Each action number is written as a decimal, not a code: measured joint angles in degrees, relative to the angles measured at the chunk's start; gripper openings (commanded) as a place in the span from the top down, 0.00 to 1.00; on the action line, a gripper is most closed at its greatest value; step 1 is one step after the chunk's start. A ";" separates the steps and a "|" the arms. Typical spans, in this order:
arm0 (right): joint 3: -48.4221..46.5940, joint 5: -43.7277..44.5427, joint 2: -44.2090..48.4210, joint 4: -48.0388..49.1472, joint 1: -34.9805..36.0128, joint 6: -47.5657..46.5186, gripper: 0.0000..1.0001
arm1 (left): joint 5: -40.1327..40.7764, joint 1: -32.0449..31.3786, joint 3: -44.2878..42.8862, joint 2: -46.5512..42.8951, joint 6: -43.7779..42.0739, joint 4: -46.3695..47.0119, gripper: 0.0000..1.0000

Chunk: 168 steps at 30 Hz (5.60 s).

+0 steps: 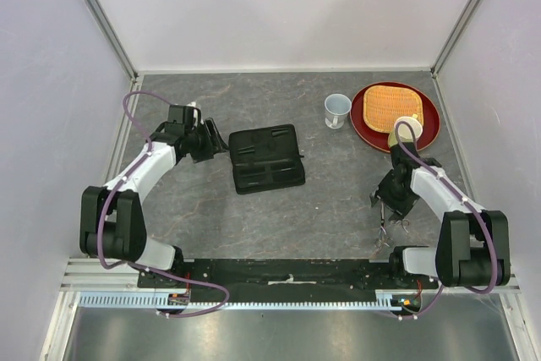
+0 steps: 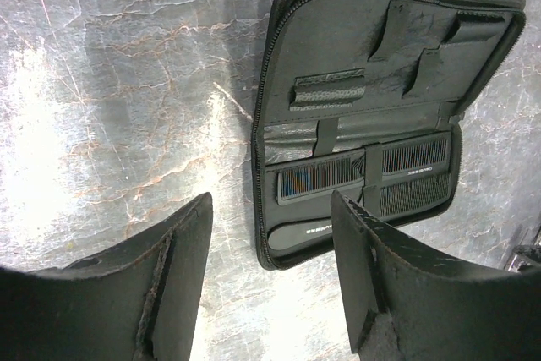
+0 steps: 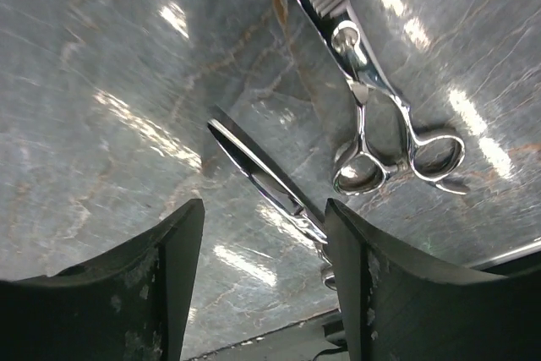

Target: Sort the hair-cutting tools

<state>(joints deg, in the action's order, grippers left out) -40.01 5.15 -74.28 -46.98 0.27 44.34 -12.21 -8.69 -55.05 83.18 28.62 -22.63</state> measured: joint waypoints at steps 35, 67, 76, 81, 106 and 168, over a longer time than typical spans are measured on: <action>-4.74 -6.16 -10.43 14.29 18.18 -5.18 1.00 | -4.76 0.63 -0.11 1.64 -0.07 -0.46 0.00; -21.86 -21.64 -13.99 40.54 40.37 -21.09 1.00 | -37.07 -5.18 2.80 -1.44 4.81 24.50 0.26; -23.47 -20.79 -15.08 40.98 45.48 -22.77 1.00 | -36.59 -6.93 2.95 -1.44 3.58 25.62 0.51; -23.47 -19.04 -15.08 40.96 46.05 -23.21 1.00 | -36.17 -6.95 2.99 -1.46 0.94 22.97 0.50; -30.95 -5.73 -11.76 35.71 47.15 -24.96 0.02 | -27.82 -7.50 -8.72 -1.11 -4.04 5.73 0.98; -26.67 -33.44 -15.69 58.12 30.73 6.21 1.00 | -18.14 1.60 -6.29 -12.63 35.63 10.32 0.13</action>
<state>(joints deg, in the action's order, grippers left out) -66.67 -28.29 -89.97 11.14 31.00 50.54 -30.35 -7.09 -61.34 70.54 64.25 -12.32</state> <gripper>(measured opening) 0.067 0.859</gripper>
